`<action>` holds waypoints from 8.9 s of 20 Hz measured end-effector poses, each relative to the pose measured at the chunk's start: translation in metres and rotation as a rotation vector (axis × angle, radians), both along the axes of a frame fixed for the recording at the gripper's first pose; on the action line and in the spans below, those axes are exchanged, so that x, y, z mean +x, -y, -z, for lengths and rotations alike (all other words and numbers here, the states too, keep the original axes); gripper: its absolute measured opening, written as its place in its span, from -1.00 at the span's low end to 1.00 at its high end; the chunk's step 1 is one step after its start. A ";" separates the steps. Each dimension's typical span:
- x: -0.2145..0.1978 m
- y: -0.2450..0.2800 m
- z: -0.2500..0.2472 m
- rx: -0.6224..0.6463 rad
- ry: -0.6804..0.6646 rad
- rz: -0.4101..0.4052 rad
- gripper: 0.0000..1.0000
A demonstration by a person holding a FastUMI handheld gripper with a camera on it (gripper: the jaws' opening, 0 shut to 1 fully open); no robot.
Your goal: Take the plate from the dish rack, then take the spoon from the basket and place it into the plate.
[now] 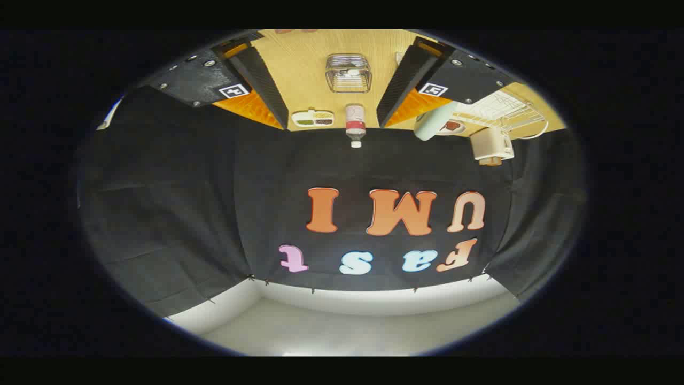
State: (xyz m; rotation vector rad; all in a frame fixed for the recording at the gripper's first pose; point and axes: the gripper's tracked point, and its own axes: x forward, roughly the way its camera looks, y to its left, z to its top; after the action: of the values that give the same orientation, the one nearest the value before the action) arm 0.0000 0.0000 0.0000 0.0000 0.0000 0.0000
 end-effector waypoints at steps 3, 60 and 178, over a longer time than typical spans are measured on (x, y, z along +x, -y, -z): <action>-0.001 -0.011 0.000 0.000 -0.010 -0.020 0.98; 0.077 -0.153 0.061 -0.052 -0.448 0.171 -0.82; -0.144 -0.104 0.009 -0.075 -0.121 -0.090 -0.89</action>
State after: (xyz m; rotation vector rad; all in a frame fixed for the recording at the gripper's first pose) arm -0.1441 0.1040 -0.0089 -0.0750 0.1207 0.0899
